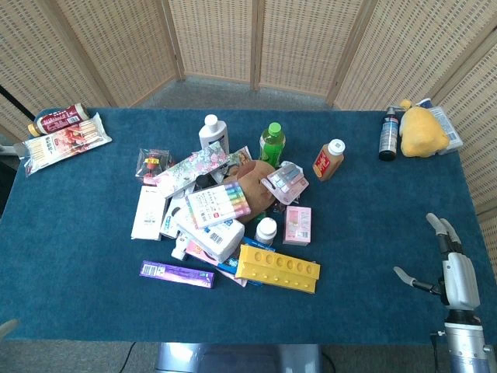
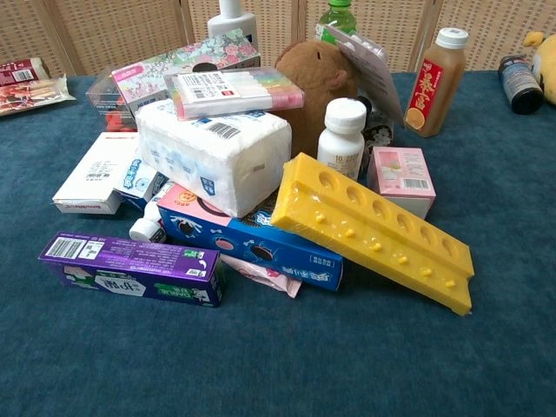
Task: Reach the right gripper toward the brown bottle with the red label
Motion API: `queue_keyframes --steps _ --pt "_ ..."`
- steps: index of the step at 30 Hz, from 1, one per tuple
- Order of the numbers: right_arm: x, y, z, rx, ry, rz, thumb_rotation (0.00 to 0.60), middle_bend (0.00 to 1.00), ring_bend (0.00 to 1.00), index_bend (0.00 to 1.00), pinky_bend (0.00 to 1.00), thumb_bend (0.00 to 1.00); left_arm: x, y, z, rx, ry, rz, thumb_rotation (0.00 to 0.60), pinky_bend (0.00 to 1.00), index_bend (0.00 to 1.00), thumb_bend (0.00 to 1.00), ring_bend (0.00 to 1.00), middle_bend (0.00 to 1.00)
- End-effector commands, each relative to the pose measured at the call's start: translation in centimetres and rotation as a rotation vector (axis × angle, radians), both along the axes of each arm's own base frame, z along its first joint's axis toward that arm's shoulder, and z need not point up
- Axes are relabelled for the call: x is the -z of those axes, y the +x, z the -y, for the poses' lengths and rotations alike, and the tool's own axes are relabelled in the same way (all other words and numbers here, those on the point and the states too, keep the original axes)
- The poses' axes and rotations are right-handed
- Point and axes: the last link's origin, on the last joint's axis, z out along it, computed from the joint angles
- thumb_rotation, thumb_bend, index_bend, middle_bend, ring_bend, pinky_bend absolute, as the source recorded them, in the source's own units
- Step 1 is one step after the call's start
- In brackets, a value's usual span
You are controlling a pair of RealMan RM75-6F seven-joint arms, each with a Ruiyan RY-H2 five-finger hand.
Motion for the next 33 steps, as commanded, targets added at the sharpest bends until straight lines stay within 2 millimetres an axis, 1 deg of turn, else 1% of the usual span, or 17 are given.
queue_keyframes --steps 1,7,8,14,20,26,33 --pt "1.3 0.3 2.3 -0.003 0.036 -0.008 0.600 0.00 0.00 0.00 0.00 0.00 -0.3 0.1 0.1 0.007 0.010 0.004 0.600 0.00 0.00 0.00 0.00 0.00" --pt "4.0 0.9 7.7 0.008 0.089 -0.026 0.600 0.00 0.00 0.00 0.00 0.00 -0.3 -0.1 -0.1 -0.005 0.010 0.006 0.600 0.00 0.00 0.00 0.00 0.00" --pt "4.6 0.9 8.9 0.018 0.102 -0.024 0.600 0.00 0.00 0.00 0.00 0.00 -0.2 -0.2 -0.3 -0.012 0.009 0.006 0.600 0.00 0.00 0.00 0.00 0.00" --pt "7.2 1.0 14.6 0.064 0.133 -0.010 0.600 0.00 0.00 0.00 0.00 0.00 -0.2 -1.0 -1.1 -0.055 0.015 -0.003 0.600 0.00 0.00 0.00 0.00 0.00" --pt "8.8 1.1 19.5 0.113 0.148 -0.001 0.600 0.00 0.00 0.00 0.00 0.00 -0.6 -1.4 -1.4 -0.078 0.035 0.001 0.600 0.00 0.00 0.00 0.00 0.00" --pt "9.5 2.2 22.8 0.125 0.143 -0.005 0.600 0.00 0.00 0.00 0.00 0.00 -0.4 -1.5 -1.6 -0.083 0.033 -0.002 0.600 0.00 0.00 0.00 0.00 0.00" --pt "10.1 3.9 25.2 0.108 0.156 -0.004 0.600 0.00 0.00 0.00 0.00 0.00 0.0 -1.9 -2.2 -0.106 0.020 -0.009 0.600 0.00 0.00 0.00 0.00 0.00"
